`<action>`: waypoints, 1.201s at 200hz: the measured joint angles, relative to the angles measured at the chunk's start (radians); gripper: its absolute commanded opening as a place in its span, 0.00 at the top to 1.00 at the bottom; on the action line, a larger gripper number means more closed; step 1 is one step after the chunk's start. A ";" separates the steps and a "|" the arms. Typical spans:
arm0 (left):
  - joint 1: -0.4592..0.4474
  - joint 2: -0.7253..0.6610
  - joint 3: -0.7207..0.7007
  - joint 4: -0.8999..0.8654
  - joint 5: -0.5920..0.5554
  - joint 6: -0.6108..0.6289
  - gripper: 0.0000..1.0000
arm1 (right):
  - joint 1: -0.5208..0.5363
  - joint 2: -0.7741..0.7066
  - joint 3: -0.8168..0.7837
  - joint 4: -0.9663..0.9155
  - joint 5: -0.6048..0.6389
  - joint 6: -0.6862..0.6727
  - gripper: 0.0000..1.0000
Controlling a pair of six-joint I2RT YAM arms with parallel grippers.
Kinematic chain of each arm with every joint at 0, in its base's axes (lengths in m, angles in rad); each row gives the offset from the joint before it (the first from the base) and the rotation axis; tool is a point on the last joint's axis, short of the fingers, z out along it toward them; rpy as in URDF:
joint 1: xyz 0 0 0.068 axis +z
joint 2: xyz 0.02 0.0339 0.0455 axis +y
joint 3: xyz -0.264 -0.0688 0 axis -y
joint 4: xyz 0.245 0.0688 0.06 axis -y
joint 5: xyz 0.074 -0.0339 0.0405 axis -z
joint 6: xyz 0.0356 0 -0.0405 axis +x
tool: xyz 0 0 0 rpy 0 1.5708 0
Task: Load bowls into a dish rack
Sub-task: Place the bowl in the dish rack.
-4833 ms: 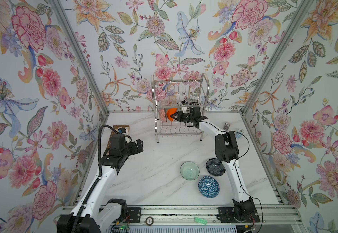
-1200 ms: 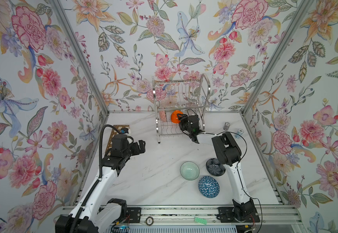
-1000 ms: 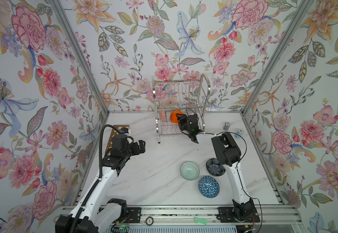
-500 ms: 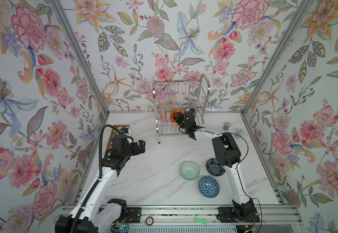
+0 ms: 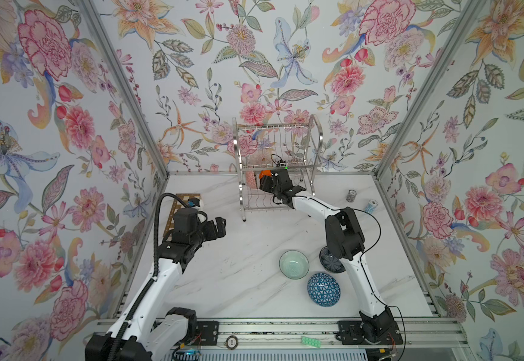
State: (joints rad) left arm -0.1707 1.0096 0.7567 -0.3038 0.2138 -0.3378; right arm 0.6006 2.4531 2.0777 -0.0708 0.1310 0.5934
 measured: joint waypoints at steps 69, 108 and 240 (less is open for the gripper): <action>-0.001 0.000 0.000 0.002 0.000 0.000 0.01 | 0.023 0.013 0.010 -0.091 0.075 -0.146 0.30; -0.005 0.000 0.000 0.002 0.000 0.000 0.01 | 0.025 0.013 0.010 -0.094 0.097 -0.196 0.18; -0.006 0.000 0.000 0.002 0.000 0.004 0.01 | 0.058 -0.145 -0.334 0.141 0.055 -0.246 0.04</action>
State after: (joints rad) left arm -0.1764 1.0096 0.7567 -0.3019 0.2134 -0.3340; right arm 0.6582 2.3081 1.7439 0.0704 0.1856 0.3470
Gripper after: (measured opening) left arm 0.990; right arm 0.960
